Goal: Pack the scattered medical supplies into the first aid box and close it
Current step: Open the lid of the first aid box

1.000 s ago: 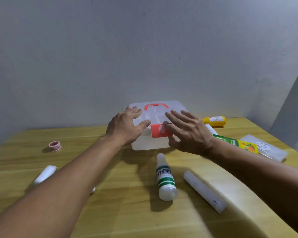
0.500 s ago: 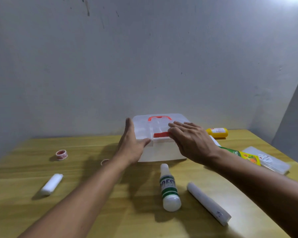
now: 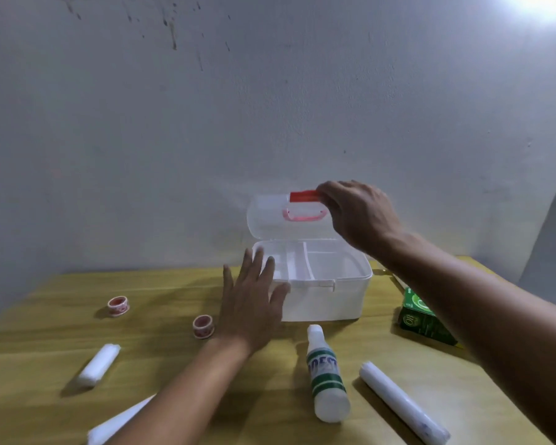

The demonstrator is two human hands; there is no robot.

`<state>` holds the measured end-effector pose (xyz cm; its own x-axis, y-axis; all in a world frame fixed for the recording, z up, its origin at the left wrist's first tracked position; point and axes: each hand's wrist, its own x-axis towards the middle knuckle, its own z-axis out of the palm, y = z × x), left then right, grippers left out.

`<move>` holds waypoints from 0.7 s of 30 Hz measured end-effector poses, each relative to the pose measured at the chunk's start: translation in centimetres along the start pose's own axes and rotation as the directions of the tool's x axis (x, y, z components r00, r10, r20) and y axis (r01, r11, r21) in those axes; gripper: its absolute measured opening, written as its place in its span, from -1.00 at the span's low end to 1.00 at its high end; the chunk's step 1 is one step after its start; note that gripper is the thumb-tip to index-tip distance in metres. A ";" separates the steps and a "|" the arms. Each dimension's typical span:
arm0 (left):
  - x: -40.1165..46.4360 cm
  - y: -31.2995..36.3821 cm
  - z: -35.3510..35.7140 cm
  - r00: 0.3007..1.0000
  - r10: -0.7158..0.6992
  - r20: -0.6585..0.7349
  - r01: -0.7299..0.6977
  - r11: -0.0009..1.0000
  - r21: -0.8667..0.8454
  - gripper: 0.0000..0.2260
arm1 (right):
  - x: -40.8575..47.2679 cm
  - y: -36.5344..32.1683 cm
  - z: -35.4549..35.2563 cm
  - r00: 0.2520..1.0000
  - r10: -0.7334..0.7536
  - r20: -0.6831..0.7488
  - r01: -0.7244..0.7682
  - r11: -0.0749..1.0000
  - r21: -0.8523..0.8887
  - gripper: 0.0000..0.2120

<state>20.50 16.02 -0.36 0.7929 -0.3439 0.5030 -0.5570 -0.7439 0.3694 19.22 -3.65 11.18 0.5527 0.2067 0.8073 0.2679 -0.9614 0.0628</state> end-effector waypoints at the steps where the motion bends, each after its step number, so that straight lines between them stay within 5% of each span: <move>1: 0.1 -0.1 0.0 1.000 0.004 0.019 -0.004 1.000 0.011 -0.49 | 0.7 0.5 0.5 1.000 0.003 -0.004 -0.003 1.000 -0.013 -0.74; 7: 0.2 0.3 -0.7 1.000 -0.026 0.016 0.026 0.999 -0.033 -0.53 | 3.3 2.8 3.5 0.998 0.024 0.057 -0.020 0.998 -0.065 -0.78; 16: 0.3 0.8 -0.7 0.997 -0.042 0.070 0.044 0.999 -0.025 -0.51 | 4.3 3.3 3.8 0.870 0.250 0.425 -0.237 0.968 -0.084 -0.33; 21: 0.9 3.2 -1.2 0.994 0.063 0.088 -0.075 0.987 0.141 -0.39 | 0.0 3.5 0.0 0.868 0.319 0.380 -0.337 0.941 -0.022 -0.48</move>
<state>19.14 14.03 2.24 0.7751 -0.4392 0.4543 -0.5744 -0.7892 0.2171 20.09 -7.00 11.40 0.8654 -0.0582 0.4976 0.0491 -0.9786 -0.1999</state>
